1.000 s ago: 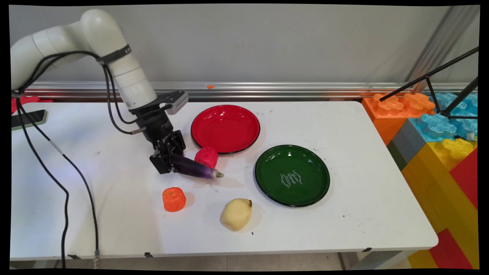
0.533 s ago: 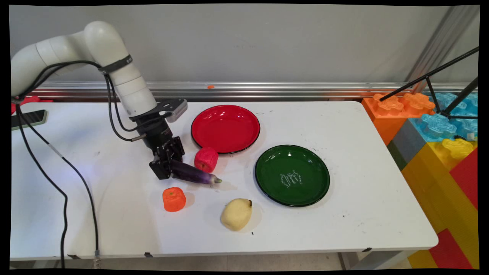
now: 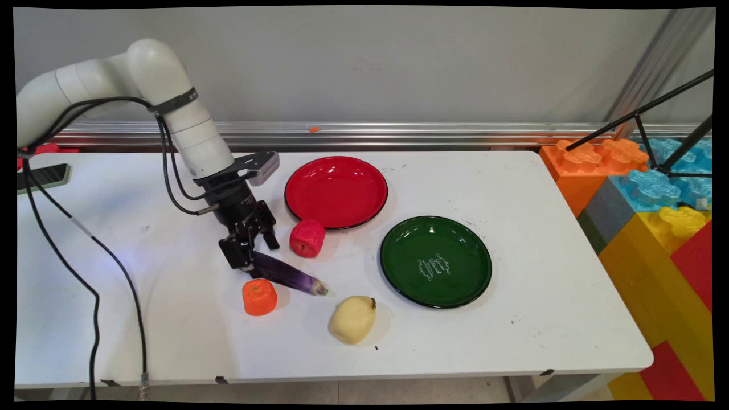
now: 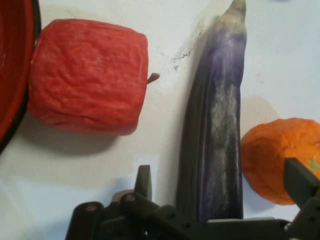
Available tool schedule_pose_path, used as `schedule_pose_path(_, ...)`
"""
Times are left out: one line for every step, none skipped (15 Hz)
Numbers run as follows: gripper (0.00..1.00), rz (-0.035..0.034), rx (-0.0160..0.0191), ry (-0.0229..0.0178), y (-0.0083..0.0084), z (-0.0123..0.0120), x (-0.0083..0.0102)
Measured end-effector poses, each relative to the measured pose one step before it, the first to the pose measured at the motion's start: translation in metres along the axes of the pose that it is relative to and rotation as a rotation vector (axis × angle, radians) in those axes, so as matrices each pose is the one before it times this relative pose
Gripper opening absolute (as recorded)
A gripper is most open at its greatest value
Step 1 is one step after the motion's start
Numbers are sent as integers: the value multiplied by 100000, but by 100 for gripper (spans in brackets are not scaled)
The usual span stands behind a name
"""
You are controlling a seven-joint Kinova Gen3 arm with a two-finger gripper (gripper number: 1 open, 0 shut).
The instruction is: Place the picked object on the table
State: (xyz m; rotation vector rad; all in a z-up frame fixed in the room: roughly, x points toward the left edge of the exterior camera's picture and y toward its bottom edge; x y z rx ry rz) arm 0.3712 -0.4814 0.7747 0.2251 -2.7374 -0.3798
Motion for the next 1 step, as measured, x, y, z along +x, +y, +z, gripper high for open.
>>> schedule_pose_path(100, -282, -77, 255, -6, 5, 3)
